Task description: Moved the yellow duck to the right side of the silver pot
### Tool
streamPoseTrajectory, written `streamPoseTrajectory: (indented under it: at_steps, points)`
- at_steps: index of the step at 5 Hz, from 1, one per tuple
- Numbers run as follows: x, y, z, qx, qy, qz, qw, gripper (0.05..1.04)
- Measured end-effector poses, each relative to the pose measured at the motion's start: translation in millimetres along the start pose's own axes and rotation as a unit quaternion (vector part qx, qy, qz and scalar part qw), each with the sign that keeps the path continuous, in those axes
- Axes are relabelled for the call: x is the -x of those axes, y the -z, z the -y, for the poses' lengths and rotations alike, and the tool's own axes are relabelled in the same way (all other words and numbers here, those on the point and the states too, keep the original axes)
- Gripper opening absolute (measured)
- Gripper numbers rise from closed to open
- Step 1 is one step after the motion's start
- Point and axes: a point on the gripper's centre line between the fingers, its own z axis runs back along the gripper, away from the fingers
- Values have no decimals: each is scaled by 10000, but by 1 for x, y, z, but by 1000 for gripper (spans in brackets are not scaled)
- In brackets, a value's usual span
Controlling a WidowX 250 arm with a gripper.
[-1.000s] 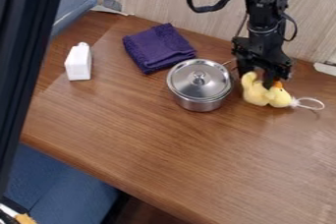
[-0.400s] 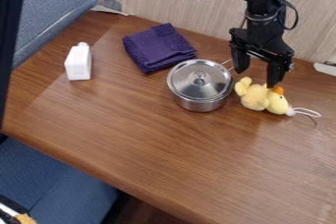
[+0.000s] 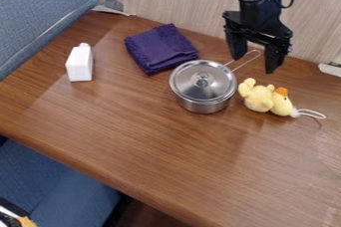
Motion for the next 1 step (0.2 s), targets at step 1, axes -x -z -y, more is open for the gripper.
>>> streamPoseTrajectory:
  at_steps: [1]
  points:
    - [8, -17, -8, 17, -1, 127, 9999, 1001]
